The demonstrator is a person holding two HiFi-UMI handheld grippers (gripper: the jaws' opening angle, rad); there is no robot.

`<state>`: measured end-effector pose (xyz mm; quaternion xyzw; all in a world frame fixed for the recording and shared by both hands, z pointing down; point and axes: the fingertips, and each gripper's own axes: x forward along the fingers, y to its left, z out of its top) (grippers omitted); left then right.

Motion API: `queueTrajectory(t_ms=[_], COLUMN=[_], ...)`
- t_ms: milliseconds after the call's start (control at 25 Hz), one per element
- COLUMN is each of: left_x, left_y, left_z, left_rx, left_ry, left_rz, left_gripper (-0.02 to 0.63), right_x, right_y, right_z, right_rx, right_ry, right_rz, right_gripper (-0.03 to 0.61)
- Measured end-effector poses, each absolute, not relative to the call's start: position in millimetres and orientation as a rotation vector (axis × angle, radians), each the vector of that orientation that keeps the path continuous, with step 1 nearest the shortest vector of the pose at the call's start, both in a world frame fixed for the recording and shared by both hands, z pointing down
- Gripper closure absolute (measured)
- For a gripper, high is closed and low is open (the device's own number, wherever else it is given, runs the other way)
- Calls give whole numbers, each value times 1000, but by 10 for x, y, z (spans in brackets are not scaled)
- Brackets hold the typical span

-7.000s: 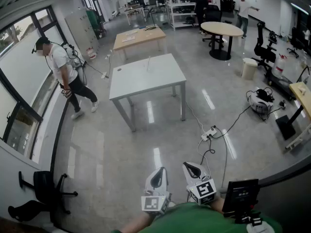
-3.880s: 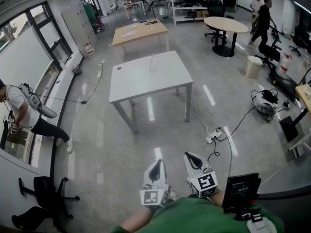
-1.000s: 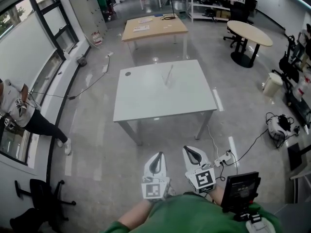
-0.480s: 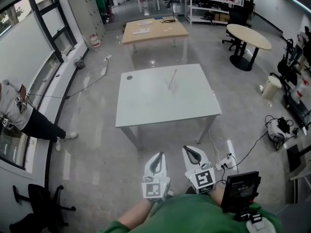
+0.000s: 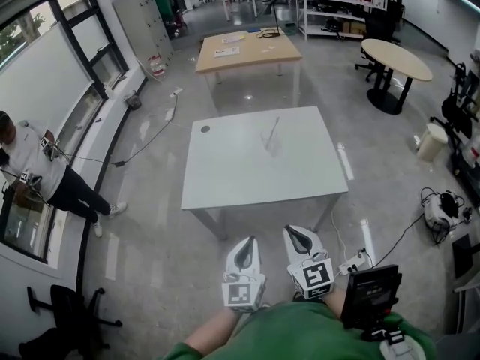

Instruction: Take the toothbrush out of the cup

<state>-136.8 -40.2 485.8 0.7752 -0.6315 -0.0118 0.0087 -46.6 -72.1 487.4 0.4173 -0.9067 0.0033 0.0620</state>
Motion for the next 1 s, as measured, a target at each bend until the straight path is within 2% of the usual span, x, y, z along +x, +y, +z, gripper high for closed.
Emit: queueTrajectory(t_ms=[600, 1000], left_x=[-611, -696], left_y=[-1646, -1678], left_z=[4849, 4798], left_rx=[2354, 2308], left_ry=[-2087, -2130], left_rz=[29, 54], left_gripper=[607, 607], right_x=[252, 147], right_y=[-1986, -2020], right_z=[4962, 4945], right_rx=[1154, 1079], right_ry=[-2836, -2856], right_rz=[77, 102], right_gripper=[577, 577])
